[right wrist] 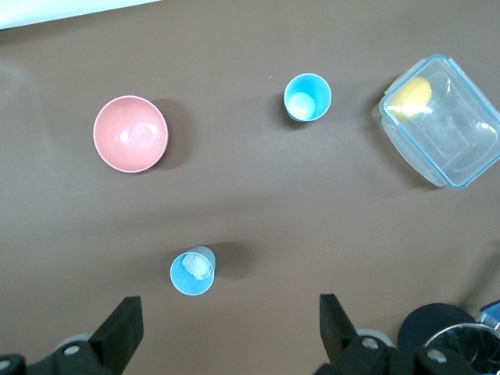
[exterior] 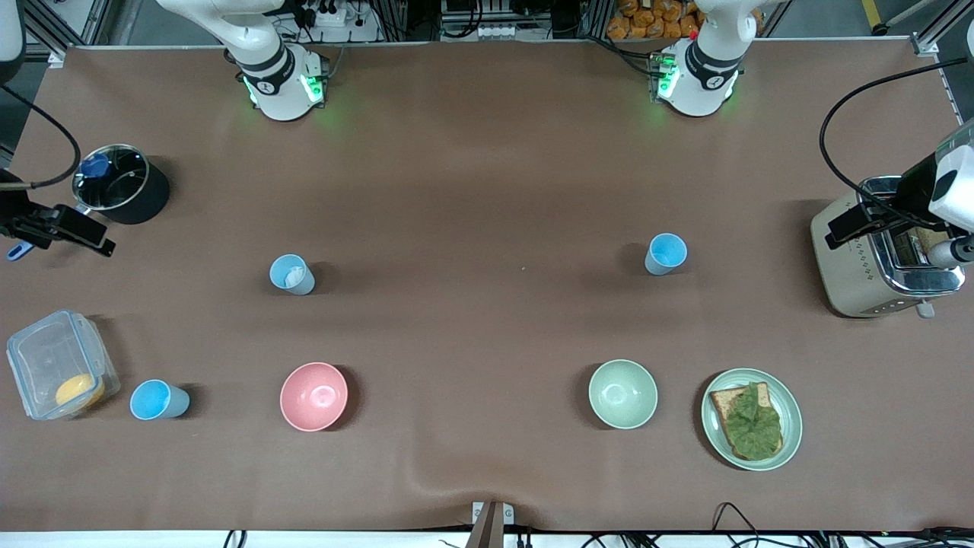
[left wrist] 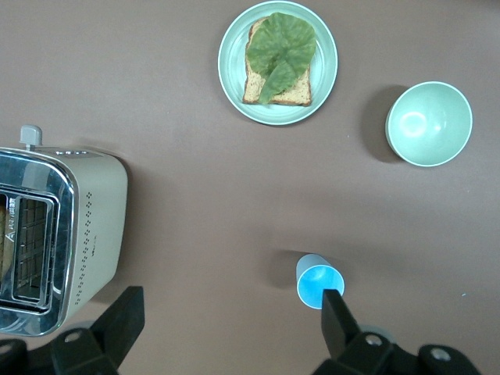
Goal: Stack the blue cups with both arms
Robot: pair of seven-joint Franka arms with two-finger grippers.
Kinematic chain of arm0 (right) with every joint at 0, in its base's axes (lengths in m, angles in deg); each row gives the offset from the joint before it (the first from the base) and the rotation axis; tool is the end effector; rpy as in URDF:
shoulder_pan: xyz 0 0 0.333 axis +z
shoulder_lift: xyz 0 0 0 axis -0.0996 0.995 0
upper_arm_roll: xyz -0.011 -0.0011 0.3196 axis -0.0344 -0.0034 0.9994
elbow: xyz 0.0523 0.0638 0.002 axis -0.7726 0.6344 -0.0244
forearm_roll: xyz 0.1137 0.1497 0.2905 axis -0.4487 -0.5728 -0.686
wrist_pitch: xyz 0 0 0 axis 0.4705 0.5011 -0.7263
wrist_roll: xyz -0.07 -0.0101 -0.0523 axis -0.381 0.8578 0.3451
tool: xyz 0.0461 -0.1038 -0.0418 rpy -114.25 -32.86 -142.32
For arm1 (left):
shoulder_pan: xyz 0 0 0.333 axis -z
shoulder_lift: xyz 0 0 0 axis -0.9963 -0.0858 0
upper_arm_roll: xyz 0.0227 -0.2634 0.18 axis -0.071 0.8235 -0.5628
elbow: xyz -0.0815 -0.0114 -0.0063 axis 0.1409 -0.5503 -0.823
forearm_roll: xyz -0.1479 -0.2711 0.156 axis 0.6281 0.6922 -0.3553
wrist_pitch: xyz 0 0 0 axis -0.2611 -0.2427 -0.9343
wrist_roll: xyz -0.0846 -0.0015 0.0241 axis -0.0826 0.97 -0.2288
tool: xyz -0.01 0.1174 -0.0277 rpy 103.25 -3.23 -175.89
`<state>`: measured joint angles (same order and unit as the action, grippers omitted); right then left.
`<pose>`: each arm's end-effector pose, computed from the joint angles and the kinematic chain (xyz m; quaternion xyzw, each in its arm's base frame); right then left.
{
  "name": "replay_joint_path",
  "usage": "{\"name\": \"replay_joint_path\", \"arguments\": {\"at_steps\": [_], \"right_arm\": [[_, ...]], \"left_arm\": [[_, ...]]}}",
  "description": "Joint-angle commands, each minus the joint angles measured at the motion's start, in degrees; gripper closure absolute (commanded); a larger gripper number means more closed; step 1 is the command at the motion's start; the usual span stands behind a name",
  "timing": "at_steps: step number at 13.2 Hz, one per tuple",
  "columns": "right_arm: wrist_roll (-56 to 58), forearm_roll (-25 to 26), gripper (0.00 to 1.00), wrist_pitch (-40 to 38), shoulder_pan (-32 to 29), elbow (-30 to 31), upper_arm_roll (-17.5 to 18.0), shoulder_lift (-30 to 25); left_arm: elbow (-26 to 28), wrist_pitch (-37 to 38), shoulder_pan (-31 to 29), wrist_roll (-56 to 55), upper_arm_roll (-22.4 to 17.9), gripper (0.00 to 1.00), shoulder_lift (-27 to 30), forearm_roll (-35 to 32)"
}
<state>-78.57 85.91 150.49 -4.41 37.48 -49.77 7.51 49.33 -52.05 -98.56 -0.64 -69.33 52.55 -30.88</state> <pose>0.5445 -0.0264 0.6038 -0.9972 0.0662 -0.0286 0.0177 0.5337 -0.0119 0.5770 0.9947 0.1021 0.0142 0.0021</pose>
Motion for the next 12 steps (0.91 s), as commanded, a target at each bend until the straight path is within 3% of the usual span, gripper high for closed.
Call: {"name": "replay_joint_path", "arguments": {"at_steps": [1,12], "right_arm": [[1.76,-0.06,0.0,0.58,-0.6,2.17,0.55,-2.02],[1.76,1.52,0.0,-0.21,-0.51,1.99,0.81,-1.49]], "left_arm": [[-0.8,0.08,0.13,-0.79,0.23,0.0,-0.05,-1.62],[-0.1,2.46,-0.23,0.09,0.32,0.0,1.18,-1.71]]}}
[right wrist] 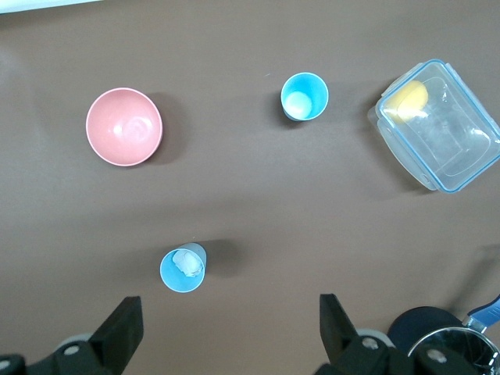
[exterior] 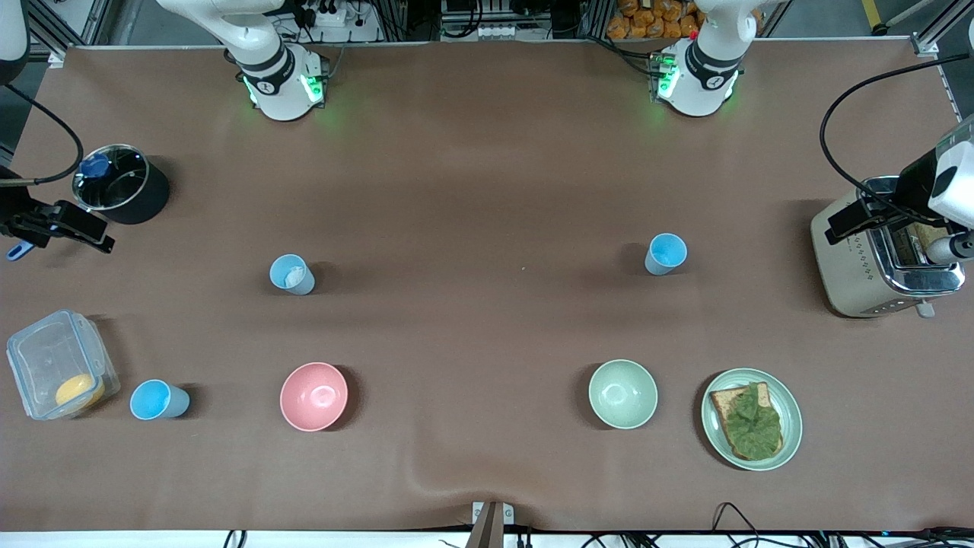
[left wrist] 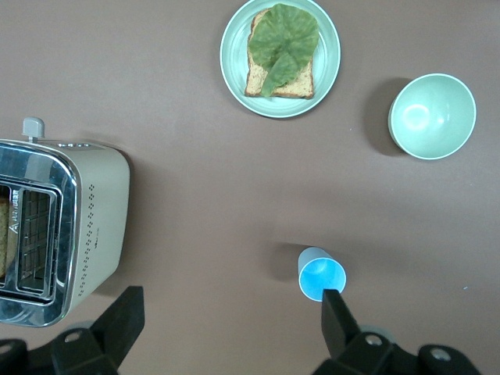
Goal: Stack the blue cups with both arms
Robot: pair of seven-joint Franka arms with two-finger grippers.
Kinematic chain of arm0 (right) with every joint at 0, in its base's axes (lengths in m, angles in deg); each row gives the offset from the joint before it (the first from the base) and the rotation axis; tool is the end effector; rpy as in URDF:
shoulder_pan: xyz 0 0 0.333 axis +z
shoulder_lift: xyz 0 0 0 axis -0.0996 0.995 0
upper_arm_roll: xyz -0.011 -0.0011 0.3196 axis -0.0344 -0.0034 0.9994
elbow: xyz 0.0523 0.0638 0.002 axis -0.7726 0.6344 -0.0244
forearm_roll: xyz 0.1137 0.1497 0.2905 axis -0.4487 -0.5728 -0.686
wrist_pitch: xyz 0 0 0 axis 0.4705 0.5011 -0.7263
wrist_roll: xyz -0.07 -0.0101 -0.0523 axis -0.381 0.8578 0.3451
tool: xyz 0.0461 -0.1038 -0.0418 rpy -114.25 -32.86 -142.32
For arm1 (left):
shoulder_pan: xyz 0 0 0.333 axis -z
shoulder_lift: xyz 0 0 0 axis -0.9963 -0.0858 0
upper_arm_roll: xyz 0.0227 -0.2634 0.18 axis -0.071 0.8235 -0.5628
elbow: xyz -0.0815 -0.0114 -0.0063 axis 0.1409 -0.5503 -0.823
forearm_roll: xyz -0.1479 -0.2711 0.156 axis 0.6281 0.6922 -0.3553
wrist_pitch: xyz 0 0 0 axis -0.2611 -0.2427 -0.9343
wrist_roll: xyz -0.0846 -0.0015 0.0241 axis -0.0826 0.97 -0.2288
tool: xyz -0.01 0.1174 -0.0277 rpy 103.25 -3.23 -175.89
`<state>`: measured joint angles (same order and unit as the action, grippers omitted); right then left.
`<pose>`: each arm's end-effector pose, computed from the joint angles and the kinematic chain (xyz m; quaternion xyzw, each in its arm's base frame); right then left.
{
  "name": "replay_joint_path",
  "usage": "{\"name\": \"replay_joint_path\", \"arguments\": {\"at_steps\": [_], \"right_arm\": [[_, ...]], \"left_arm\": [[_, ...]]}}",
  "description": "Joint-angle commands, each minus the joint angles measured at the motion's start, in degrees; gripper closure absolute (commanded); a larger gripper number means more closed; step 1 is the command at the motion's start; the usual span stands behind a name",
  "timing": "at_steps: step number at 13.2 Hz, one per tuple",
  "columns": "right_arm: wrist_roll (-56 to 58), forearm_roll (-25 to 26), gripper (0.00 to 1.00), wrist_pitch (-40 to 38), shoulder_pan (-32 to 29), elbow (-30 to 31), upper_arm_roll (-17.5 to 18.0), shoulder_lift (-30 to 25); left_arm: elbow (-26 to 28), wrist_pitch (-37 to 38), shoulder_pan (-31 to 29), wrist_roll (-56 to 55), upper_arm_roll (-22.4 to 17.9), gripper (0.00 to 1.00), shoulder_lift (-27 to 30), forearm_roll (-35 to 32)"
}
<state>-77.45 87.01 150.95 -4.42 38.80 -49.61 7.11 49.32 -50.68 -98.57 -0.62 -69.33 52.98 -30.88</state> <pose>0.5425 -0.0274 0.5984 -0.9982 0.0549 -0.0247 0.0083 0.5290 -0.0121 0.5788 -0.9948 -0.1020 -0.0062 0.0000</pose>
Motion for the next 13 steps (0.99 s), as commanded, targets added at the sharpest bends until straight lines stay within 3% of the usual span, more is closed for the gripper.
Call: {"name": "replay_joint_path", "arguments": {"at_steps": [1,13], "right_arm": [[0.64,0.34,0.0,-0.77,-0.69,0.57,0.66,-1.09],[-0.07,0.51,0.0,-0.77,1.59,0.93,0.75,1.54]], "left_arm": [[-0.09,1.17,-0.3,0.07,0.32,0.0,0.84,-1.71],[0.88,1.26,-0.48,0.16,0.32,0.0,1.19,-1.71]]}}
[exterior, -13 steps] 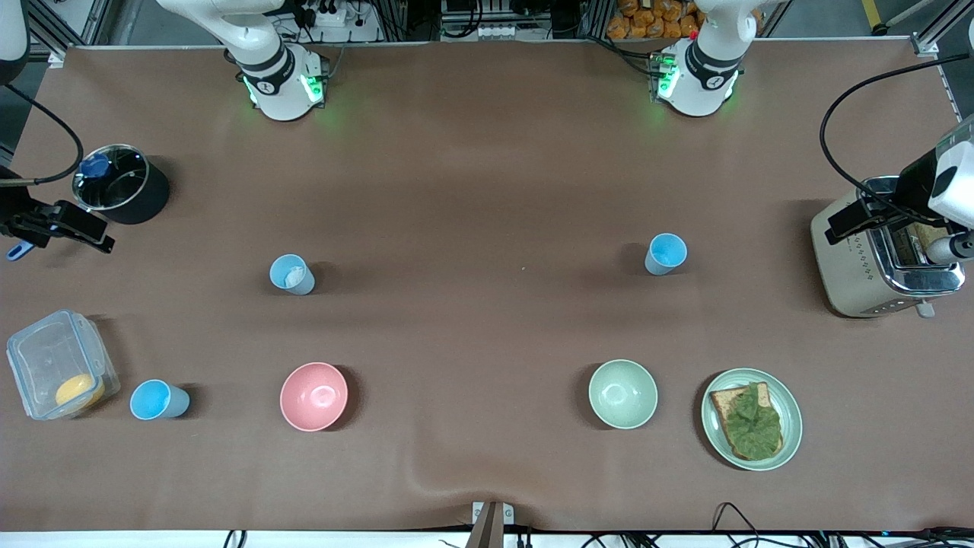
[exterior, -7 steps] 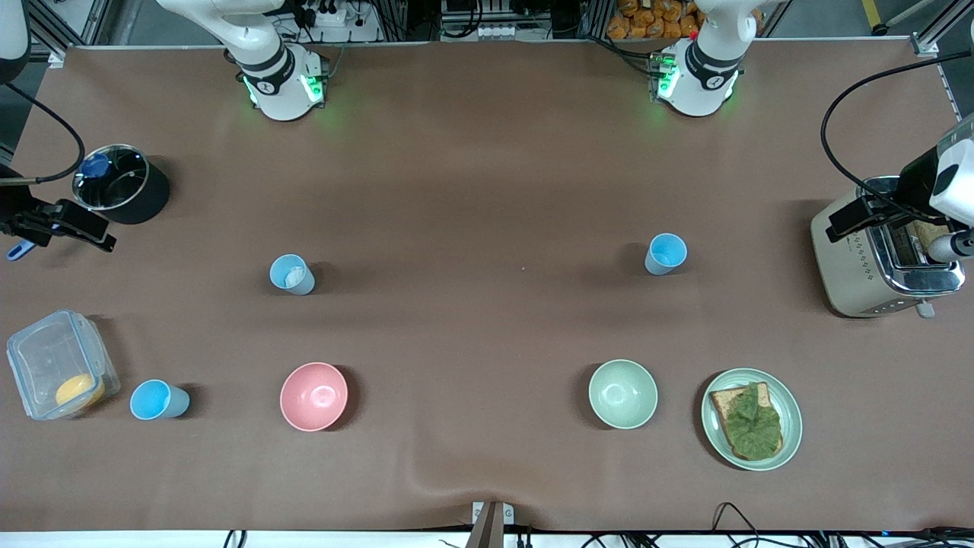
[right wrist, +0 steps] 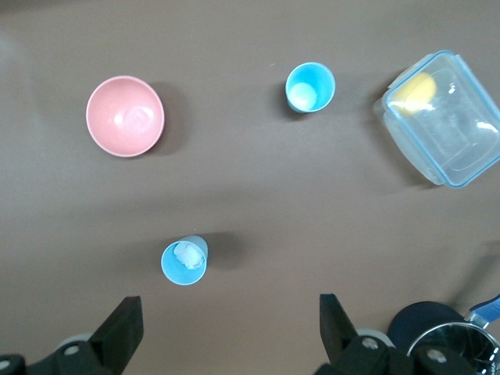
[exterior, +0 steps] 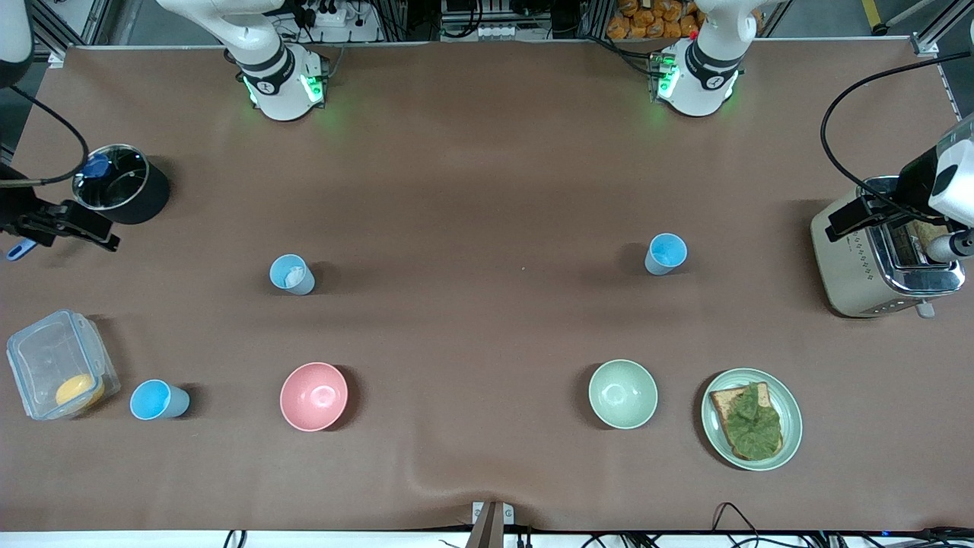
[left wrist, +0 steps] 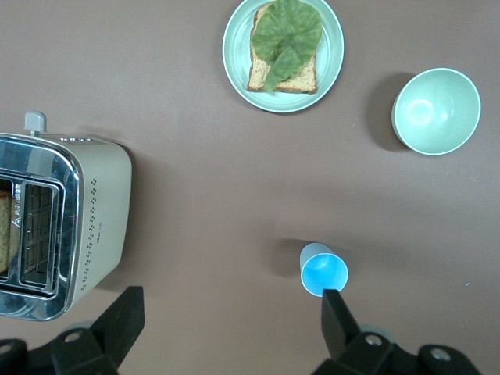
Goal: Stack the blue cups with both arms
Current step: 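Reach the right gripper to the light-blue cup and grasp it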
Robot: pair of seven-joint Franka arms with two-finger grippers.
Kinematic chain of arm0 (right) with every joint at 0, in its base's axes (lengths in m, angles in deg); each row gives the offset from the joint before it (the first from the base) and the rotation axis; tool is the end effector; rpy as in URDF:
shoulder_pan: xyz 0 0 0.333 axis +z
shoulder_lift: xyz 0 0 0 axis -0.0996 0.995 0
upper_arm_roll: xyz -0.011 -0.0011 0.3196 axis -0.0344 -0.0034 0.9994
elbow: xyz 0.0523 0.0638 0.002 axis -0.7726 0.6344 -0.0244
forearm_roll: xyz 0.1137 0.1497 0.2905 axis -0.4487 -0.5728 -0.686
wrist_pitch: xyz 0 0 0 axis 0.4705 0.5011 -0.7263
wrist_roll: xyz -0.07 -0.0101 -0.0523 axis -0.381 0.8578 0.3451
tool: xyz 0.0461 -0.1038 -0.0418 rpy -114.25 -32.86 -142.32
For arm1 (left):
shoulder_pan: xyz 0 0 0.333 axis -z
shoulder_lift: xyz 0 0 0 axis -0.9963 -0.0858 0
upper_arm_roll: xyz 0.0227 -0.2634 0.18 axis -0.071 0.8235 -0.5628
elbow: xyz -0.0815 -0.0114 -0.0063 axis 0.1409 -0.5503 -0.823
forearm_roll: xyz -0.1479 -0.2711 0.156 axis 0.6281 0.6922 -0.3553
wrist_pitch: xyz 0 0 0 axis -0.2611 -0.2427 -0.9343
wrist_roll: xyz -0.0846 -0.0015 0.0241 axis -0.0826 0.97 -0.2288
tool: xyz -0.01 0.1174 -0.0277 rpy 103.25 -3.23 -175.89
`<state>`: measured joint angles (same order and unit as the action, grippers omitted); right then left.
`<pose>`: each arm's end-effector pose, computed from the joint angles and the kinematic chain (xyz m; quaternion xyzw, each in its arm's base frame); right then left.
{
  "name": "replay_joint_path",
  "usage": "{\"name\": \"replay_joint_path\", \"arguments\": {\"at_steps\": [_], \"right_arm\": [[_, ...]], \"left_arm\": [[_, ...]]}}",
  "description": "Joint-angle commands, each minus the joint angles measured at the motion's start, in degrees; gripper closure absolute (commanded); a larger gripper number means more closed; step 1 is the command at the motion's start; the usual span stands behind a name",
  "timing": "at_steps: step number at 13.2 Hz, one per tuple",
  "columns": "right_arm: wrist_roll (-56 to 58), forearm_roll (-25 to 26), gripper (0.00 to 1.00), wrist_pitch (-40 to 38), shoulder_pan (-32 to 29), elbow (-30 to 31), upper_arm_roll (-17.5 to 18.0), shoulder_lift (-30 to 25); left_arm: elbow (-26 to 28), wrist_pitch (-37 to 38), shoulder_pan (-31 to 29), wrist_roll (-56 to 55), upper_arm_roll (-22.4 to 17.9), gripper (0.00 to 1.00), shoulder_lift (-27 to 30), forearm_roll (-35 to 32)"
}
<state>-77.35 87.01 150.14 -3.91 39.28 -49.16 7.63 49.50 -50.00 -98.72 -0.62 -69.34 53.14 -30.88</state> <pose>0.5432 -0.0183 0.5885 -0.9989 0.0457 -0.0088 0.0085 0.5268 -0.0108 0.5778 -0.9946 -0.1034 -0.0001 0.0012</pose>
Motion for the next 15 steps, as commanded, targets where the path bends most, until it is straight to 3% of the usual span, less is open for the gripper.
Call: {"name": "replay_joint_path", "arguments": {"at_steps": [1,5,13,15], "right_arm": [[-0.25,0.42,0.0,-0.05,2.22,0.62,0.29,1.29],[-0.34,0.34,0.0,1.52,5.74,5.35,0.29,5.42],[-0.43,0.25,0.0,29.88,7.06,32.23,0.38,4.9],[-0.43,0.25,0.0,35.79,8.12,36.55,0.38,5.78]], "left_arm": [[0.7,0.59,-0.33,0.16,0.33,0.0,1.03,-1.71],[0.79,0.41,-0.33,0.16,0.33,0.0,0.85,-1.71],[1.58,-0.47,-0.24,0.16,0.33,0.0,0.32,-1.71],[1.58,-0.47,-0.24,0.16,0.33,0.0,0.32,-1.71]]}}
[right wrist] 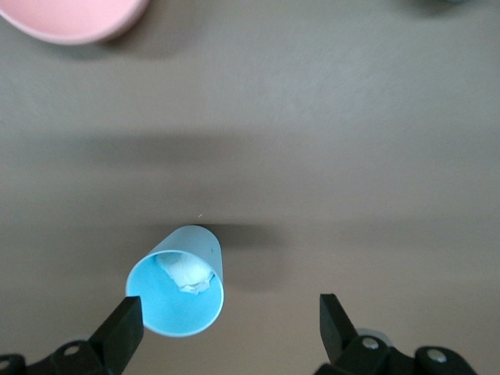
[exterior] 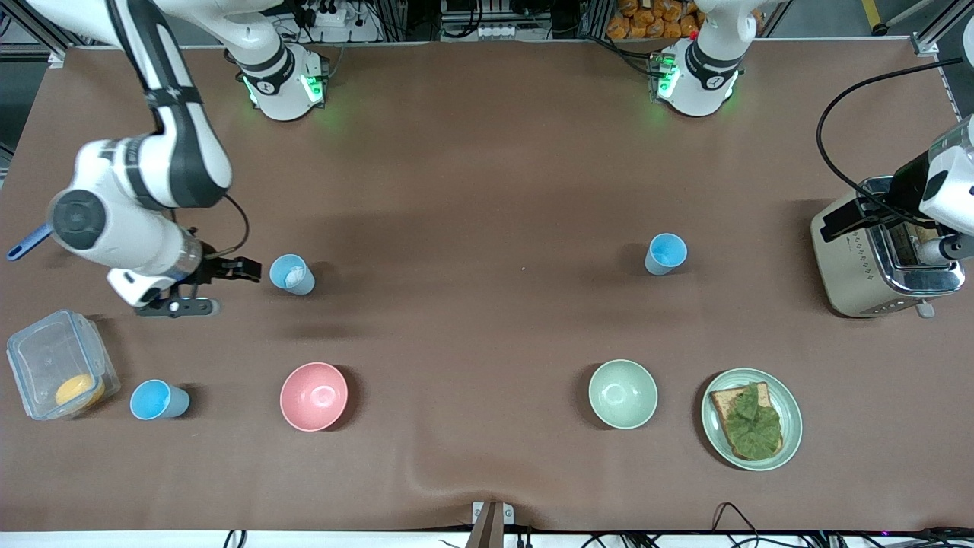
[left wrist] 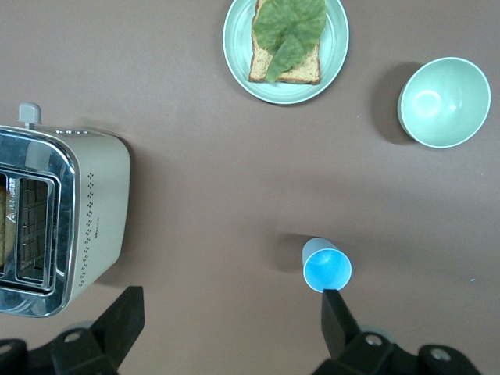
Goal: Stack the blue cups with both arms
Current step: 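Reach the right gripper to the light-blue cup and grasp it, then carry the cup to the table middle and open the right gripper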
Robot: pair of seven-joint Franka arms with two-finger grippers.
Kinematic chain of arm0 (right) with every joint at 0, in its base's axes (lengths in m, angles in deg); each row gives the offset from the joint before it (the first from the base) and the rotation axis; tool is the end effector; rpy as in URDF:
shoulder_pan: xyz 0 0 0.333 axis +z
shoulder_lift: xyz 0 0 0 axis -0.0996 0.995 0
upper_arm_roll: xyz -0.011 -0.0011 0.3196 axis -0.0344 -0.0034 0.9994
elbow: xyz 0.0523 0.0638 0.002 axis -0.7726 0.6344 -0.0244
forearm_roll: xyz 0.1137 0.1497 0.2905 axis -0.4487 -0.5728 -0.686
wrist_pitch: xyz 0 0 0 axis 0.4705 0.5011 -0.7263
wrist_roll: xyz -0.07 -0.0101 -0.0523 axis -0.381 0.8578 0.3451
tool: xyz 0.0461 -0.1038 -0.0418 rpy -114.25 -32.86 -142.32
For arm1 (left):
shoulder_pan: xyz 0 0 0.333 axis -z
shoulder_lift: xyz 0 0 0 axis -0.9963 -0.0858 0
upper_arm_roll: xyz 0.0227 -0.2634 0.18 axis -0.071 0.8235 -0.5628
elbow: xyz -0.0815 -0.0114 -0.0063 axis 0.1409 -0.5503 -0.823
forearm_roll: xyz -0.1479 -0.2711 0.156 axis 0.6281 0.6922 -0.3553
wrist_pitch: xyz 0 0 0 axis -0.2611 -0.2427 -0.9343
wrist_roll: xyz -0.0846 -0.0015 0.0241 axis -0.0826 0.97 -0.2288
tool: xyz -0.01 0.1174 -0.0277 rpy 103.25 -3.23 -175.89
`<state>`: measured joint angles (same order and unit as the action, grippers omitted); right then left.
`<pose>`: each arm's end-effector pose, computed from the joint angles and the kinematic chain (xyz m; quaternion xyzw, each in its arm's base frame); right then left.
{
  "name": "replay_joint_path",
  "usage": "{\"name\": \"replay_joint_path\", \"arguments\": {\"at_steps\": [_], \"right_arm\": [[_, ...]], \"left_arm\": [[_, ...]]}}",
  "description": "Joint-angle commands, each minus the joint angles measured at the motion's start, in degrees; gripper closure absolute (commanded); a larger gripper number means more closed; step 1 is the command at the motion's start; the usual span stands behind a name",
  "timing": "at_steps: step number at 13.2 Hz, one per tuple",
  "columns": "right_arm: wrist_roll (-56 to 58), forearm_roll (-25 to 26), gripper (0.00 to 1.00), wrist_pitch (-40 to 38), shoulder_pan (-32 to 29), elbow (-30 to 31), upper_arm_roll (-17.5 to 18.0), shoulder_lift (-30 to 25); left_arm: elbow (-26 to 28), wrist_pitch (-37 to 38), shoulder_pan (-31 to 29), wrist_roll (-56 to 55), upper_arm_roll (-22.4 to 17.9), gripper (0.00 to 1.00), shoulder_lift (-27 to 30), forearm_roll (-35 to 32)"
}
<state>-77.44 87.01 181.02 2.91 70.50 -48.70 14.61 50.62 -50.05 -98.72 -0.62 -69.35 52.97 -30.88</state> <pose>0.5296 0.0469 0.3379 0.9984 0.0104 -0.0549 0.0014 0.5261 -0.0106 0.5679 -0.9946 -0.1033 0.0106 0.0023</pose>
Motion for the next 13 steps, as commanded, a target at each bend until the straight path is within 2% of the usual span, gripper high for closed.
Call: {"name": "replay_joint_path", "arguments": {"at_steps": [1,2,3,6,8,9,13], "right_arm": [[-0.34,0.25,0.0,7.46,2.0,7.09,-0.07,-0.6],[-0.34,0.25,0.02,10.0,3.05,8.41,-0.07,0.45],[-0.25,0.25,0.1,11.86,3.93,9.03,-0.16,1.51],[-0.25,0.25,0.45,14.41,3.93,9.13,-0.16,4.76],[-0.25,0.25,0.91,15.22,3.85,8.95,-0.16,5.74],[-0.34,0.25,0.99,14.61,3.85,8.69,-0.16,5.56],[-0.77,0.25,1.0,13.64,6.3,8.25,-0.07,5.13]], "left_arm": [[0.46,-0.42,-0.16,0.16,0.33,0.0,0.49,-1.7],[0.46,-0.42,-0.16,0.16,0.33,0.0,0.49,-1.62],[0.46,-0.42,-0.24,0.07,0.33,0.0,0.49,-1.53],[0.37,-0.42,-0.24,0.16,0.33,0.0,0.49,-1.44],[0.37,-0.42,-0.16,0.16,0.33,0.0,0.49,-1.35],[0.37,-0.42,-0.16,0.16,0.33,0.0,0.49,-1.44],[0.28,-0.42,-0.07,0.16,0.33,0.0,0.32,-1.27]]}}
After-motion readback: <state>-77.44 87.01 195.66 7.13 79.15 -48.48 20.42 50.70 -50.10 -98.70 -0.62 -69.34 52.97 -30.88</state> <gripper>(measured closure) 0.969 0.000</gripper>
